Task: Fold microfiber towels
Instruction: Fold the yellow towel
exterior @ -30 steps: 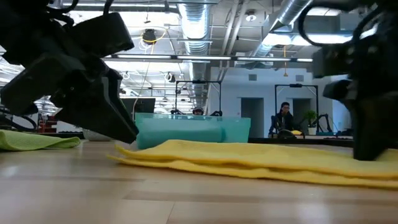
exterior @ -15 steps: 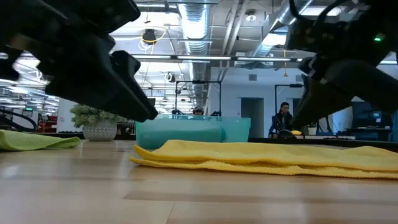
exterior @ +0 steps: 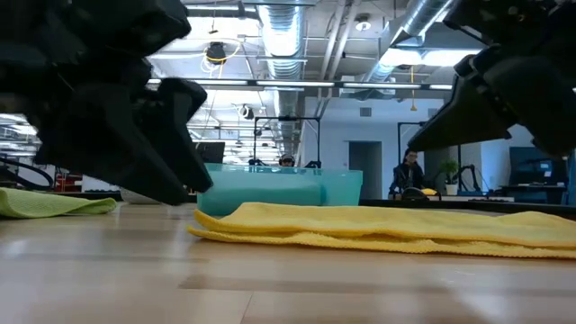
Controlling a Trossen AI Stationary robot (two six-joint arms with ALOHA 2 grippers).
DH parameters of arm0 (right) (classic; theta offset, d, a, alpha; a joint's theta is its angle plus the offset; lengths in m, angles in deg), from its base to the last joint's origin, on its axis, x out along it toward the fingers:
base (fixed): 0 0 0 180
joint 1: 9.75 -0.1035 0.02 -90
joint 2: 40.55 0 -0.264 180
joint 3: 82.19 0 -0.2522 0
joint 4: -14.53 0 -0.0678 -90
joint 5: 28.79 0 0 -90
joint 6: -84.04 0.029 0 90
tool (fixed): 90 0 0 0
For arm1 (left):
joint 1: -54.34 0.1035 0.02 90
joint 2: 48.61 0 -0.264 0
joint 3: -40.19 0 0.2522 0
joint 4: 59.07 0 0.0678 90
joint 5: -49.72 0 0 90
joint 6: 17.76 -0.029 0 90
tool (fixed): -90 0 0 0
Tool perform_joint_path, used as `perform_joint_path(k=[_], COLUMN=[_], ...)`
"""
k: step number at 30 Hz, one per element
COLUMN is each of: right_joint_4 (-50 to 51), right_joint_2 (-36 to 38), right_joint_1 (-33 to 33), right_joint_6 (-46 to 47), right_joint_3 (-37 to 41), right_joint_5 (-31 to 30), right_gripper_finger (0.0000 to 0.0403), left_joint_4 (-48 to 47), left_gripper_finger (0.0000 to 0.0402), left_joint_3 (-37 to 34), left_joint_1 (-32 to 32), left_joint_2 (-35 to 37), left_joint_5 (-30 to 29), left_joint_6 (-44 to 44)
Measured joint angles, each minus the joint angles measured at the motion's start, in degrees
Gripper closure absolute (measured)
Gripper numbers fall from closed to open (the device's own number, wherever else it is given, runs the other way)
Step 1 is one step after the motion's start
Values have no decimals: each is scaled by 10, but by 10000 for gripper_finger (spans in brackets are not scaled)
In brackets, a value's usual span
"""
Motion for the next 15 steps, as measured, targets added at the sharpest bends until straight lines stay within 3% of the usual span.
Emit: perform_joint_path(k=[7, 15], right_joint_4=[-10, -14], right_joint_2=[0, 0], right_joint_1=[0, -8], right_joint_6=[10, 11], right_joint_3=[0, 0], right_joint_5=[0, 3], right_gripper_finger=[377, 384], left_joint_4=[73, 30], left_gripper_finger=[255, 306], left_joint_3=[4, 31], left_joint_1=[0, -3], left_joint_2=[-70, -71], left_joint_5=[-34, -15], left_joint_6=[-50, -42])
